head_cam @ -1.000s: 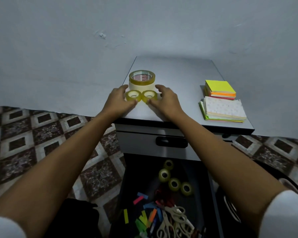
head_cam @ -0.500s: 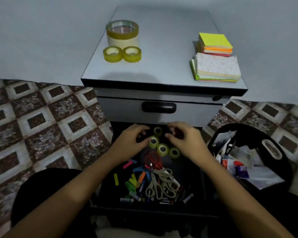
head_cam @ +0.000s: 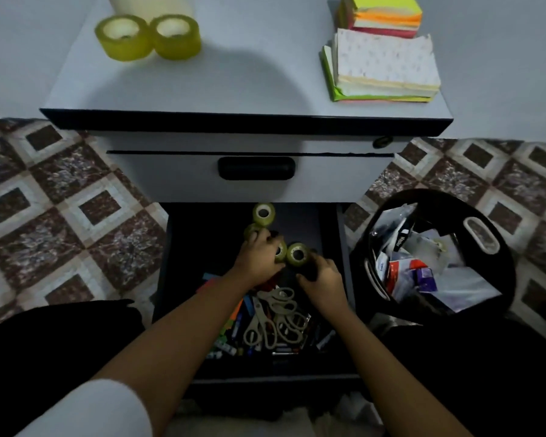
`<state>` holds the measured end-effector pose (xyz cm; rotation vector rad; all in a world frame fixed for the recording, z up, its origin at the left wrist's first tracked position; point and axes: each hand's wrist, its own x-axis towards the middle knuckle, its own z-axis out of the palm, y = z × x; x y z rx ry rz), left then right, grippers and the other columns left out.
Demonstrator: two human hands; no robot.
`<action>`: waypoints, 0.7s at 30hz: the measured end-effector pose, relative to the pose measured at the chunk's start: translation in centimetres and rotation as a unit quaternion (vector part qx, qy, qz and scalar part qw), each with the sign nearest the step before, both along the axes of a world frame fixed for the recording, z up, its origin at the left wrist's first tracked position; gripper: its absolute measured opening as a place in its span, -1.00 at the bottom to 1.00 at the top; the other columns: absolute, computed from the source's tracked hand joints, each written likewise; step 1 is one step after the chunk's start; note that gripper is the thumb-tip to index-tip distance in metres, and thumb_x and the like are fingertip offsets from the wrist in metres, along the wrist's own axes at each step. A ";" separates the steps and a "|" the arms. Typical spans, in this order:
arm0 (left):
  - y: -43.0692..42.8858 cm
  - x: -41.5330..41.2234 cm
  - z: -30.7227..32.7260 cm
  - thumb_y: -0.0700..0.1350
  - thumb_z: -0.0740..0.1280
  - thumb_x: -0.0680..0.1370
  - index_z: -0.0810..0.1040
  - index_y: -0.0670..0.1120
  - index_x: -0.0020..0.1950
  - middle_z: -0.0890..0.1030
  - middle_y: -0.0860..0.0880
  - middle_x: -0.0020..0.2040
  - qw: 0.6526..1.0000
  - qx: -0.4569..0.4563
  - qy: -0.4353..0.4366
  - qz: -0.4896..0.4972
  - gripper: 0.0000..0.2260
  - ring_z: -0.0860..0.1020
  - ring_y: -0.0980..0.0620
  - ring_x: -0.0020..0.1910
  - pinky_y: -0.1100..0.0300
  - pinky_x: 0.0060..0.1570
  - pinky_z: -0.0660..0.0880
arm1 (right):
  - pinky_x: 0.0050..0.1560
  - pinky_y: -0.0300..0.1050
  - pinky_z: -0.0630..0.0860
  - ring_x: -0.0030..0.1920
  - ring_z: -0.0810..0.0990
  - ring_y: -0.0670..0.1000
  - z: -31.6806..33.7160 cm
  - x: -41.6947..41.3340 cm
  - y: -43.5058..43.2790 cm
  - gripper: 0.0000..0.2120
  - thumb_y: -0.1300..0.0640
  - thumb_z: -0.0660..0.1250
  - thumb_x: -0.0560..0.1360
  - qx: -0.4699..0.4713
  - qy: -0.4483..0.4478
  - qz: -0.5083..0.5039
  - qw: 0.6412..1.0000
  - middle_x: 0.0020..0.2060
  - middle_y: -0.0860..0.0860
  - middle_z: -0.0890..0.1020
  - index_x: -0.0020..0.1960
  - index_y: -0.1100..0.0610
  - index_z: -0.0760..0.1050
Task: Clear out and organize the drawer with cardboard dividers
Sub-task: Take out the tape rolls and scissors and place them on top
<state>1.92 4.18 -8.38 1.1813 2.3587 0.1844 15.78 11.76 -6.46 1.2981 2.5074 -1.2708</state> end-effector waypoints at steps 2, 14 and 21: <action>0.4 0.1 -0.8 0.08 0.29 0.51 0.20 -0.10 0.48 0.20 -0.19 0.40 0.999 -0.024 0.028 0.012 -0.39 0.20 -0.21 0.37 0.01 0.29 0.25 | 0.15 -0.23 0.30 0.20 0.46 0.22 -0.4 -0.4 0.2 -0.48 0.24 0.37 0.46 -0.005 -0.001 -0.004 1.000 0.23 0.23 0.40 0.39 0.22 0.33; -1.1 -0.5 -0.8 0.07 0.35 0.48 0.33 -0.10 0.39 0.29 -0.12 0.36 0.997 0.047 0.008 0.057 -0.46 0.29 -0.19 0.28 0.05 0.21 0.29 | 0.29 -0.03 0.30 0.34 0.29 0.30 -2.9 -3.2 1.3 -0.35 0.17 0.33 0.50 0.011 -0.068 0.016 0.997 0.41 0.24 0.19 0.50 0.16 0.11; -4.2 -0.5 1.5 0.02 0.37 0.46 0.37 -0.06 0.35 0.34 -0.13 0.29 0.993 0.064 -0.047 0.093 -0.51 0.37 -0.19 0.25 0.00 0.19 0.37 | 0.26 0.03 0.33 0.27 0.34 0.34 -2.5 -3.9 1.1 -0.42 0.08 0.35 0.49 0.042 -0.068 0.028 0.996 0.34 0.25 0.27 0.42 0.24 0.24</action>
